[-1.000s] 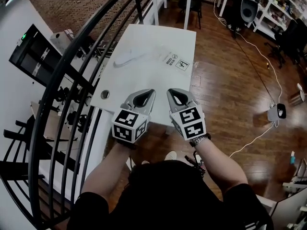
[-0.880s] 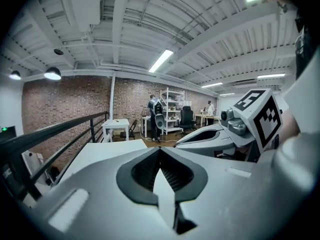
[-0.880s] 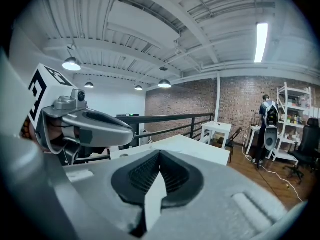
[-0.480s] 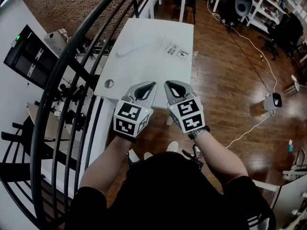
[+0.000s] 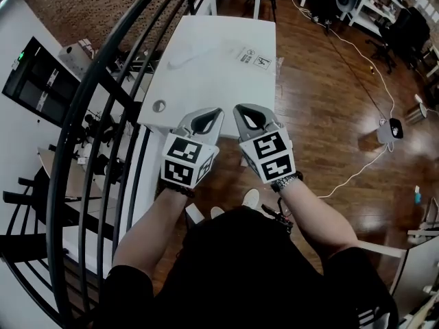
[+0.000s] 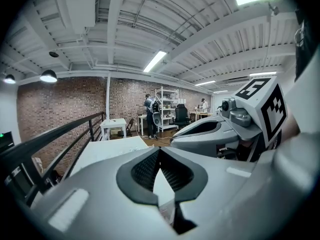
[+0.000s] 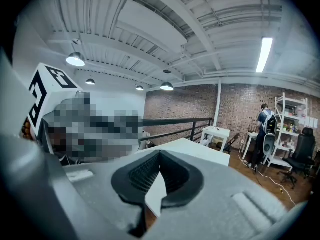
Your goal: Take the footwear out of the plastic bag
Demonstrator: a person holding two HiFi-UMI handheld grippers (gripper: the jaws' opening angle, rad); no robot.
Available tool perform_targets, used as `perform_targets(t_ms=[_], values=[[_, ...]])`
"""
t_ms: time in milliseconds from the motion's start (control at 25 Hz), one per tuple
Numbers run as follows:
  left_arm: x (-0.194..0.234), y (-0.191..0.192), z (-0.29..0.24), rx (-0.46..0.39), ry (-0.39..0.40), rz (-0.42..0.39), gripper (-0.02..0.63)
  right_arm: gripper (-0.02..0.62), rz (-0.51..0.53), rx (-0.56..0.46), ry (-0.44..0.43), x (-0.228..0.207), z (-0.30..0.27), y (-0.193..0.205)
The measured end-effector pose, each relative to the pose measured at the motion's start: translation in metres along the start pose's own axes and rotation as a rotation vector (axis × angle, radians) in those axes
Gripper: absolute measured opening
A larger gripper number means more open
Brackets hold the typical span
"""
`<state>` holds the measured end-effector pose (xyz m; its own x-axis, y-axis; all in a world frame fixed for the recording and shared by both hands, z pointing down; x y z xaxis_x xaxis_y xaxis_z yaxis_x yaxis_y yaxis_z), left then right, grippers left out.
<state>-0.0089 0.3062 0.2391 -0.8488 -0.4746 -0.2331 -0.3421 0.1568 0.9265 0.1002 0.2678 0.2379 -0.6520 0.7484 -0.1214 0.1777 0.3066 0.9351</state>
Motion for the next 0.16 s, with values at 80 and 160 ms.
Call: perform_targets(t_ms=[80,160], values=[[-0.0015,0.0005,0.0037,-0.001,0.001,0.001,0.015,-0.009,-0.001,-0.001,0.005,0.0037,0.0029,0.0012],[-0.0032,0.0013,0.007,-0.001,0.004,0.0,0.015,-0.009,-0.003,-0.002,0.008,0.0075,0.0053,0.0033]])
Point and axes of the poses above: the fingertips, and each gripper's own axes: z backward along the fingers, x to its left, y out of its underside, the point moved 8 cm from there along z, backward along the fingers, and after that the axes turned 15 degrees about -z, right-handed, at the moved point
